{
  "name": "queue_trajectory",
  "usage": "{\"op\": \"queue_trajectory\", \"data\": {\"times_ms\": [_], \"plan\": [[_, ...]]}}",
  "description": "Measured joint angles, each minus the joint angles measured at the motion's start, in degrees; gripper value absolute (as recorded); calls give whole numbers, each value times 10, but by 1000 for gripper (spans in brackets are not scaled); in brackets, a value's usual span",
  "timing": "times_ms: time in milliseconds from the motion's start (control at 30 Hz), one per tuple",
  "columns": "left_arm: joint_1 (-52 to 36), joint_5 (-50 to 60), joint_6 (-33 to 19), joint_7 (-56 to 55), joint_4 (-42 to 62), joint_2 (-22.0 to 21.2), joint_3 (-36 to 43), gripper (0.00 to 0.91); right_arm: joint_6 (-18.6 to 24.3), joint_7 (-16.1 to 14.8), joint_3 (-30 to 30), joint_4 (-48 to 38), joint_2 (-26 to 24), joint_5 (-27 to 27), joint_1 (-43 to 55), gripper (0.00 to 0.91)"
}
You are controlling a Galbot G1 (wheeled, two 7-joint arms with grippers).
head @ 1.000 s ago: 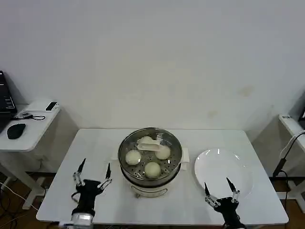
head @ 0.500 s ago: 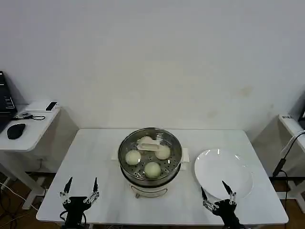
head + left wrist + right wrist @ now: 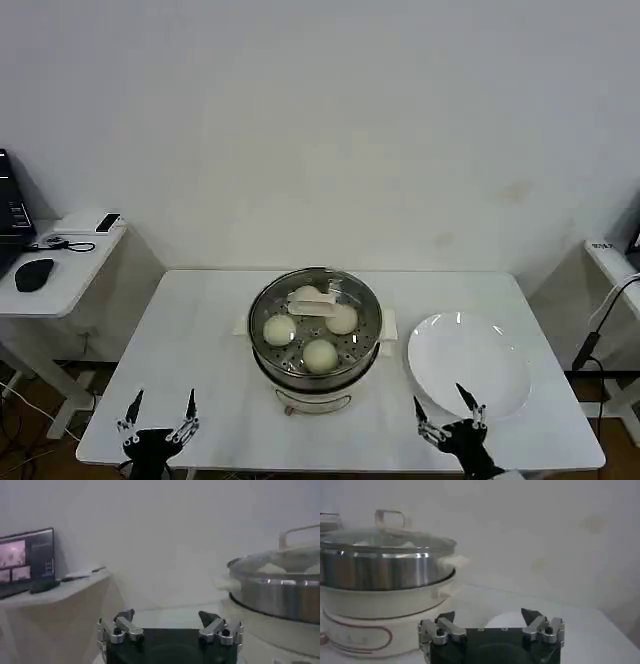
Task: Take steamed baozi put them in steamer then cover it.
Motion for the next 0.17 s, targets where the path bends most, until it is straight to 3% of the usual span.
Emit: {"op": "queue_trajectory", "data": {"times_ms": [167], "plan": [[7, -3, 9, 3, -2, 2, -5, 907, -6, 6, -11, 1, -1, 0, 1, 907]]}}
